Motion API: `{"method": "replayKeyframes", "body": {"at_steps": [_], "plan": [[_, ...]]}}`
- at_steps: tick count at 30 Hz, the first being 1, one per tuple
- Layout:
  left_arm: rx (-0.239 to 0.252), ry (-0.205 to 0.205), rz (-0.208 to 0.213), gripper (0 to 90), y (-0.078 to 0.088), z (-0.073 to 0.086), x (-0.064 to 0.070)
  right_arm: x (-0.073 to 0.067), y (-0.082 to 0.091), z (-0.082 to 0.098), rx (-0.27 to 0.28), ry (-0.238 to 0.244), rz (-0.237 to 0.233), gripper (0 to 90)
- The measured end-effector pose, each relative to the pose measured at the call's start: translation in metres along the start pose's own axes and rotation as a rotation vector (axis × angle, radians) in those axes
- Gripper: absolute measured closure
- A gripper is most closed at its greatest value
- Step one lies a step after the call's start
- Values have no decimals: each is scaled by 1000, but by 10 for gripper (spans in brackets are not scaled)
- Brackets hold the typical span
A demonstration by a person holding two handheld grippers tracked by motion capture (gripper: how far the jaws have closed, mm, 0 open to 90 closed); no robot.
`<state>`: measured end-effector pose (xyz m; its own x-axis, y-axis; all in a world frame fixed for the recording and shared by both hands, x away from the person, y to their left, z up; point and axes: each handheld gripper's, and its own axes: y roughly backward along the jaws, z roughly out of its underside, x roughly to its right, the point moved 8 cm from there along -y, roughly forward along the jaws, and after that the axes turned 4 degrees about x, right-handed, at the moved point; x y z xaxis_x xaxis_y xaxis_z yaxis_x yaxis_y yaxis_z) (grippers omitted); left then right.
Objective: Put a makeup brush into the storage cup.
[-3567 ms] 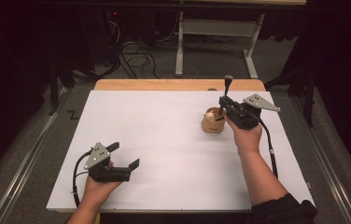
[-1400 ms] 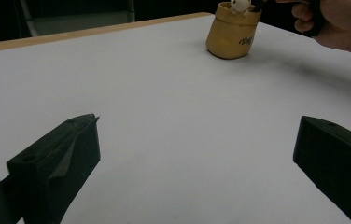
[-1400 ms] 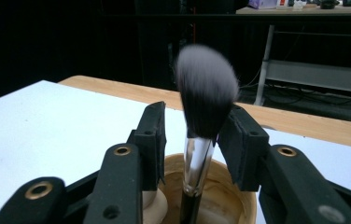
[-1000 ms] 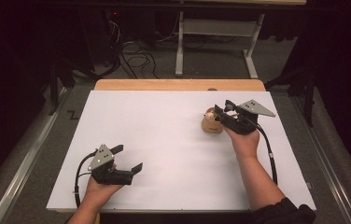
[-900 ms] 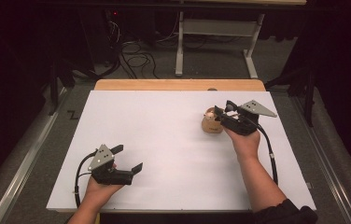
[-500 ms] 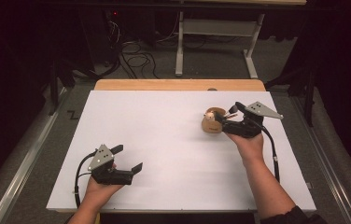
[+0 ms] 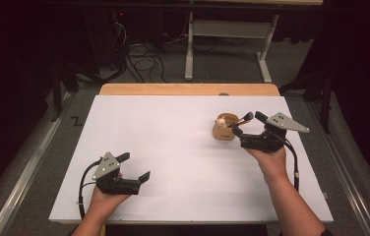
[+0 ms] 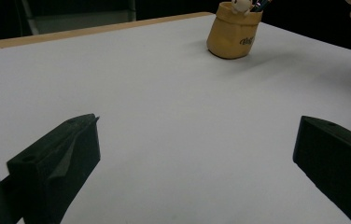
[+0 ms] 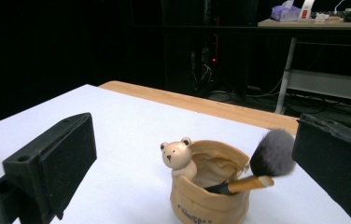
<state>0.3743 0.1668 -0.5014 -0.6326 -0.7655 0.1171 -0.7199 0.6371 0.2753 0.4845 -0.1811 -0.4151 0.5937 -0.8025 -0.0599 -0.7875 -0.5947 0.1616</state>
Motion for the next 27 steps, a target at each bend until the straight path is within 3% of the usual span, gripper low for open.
{"method": "replayKeyframes", "body": {"at_steps": [14,27], "plan": [[12,4,-17,1,0,0,-1,-1,46,19,-21,23,-12,2],[11,4,-20,1,3,2,6,4,90,56,-32,35,-12,2]]}}
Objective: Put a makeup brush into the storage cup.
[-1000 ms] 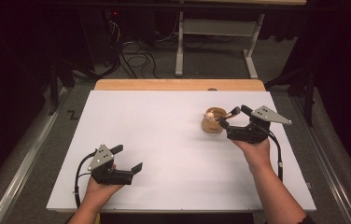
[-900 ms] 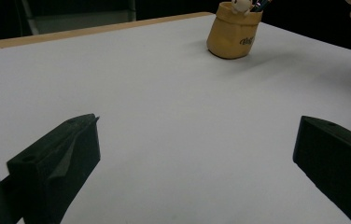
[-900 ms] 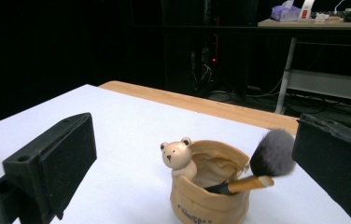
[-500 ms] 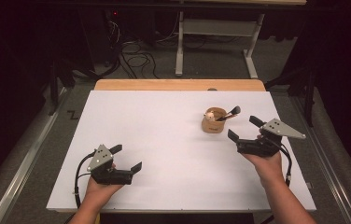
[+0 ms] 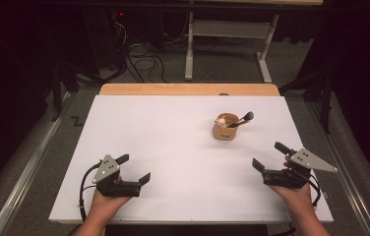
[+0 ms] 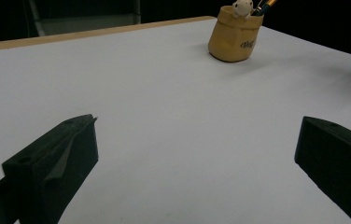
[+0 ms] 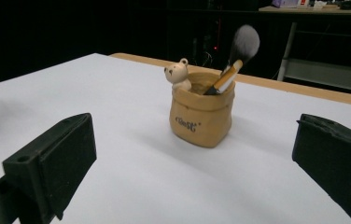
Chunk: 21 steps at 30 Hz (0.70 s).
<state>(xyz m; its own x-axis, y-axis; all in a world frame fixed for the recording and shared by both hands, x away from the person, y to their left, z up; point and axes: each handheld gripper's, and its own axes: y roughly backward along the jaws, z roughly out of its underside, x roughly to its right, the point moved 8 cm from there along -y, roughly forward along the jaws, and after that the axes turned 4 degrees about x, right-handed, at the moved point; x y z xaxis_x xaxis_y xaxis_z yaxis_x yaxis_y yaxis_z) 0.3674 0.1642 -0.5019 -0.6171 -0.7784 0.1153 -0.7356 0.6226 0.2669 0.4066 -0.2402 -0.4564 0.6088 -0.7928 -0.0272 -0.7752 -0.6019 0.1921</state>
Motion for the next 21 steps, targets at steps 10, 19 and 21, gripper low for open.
{"method": "replayKeyframes", "body": {"at_steps": [10,19,21], "plan": [[11,-6,-4,1,3,1,5,1,12,16,-21,4,6,2],[14,-11,-6,1,5,0,4,0,11,16,-17,4,6,2],[22,-8,-8,1,6,-1,3,0,11,16,-18,2,7,2]]}}
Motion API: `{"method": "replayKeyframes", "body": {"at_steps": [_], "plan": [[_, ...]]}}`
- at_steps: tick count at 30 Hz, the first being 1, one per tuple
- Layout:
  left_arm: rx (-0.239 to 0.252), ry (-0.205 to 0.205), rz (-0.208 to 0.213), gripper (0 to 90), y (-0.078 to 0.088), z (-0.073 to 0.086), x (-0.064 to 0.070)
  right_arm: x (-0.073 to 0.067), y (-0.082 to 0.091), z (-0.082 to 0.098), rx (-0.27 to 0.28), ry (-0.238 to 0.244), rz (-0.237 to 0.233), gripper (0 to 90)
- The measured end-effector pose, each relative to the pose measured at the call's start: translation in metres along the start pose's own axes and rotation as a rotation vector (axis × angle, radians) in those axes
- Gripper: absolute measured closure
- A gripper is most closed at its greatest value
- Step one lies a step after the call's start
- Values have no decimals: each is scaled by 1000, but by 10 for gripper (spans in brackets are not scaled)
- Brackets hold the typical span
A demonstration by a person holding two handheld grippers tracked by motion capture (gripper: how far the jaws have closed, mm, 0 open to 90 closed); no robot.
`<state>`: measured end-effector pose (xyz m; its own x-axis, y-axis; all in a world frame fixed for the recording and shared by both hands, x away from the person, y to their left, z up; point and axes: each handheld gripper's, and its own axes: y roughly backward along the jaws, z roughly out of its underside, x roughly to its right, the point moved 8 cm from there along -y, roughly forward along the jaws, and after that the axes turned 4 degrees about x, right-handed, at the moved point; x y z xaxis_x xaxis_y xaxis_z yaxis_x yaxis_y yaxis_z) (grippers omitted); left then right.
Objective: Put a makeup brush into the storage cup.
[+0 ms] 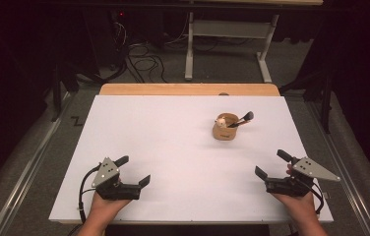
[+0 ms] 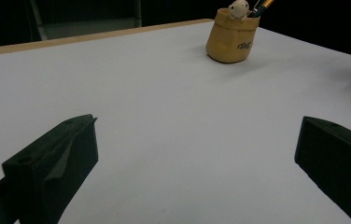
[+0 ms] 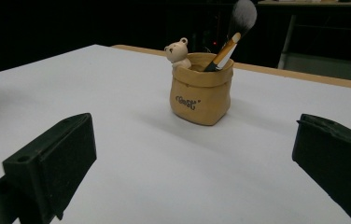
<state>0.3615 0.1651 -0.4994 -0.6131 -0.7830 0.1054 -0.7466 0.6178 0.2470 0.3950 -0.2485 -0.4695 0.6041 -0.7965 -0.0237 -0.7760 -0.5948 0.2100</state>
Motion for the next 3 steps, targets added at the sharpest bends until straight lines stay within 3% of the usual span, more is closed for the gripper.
{"method": "replayKeyframes", "body": {"at_steps": [3], "plan": [[12,-1,-2,1,2,-2,-1,0,0,-1,6,-3,-2,2]]}}
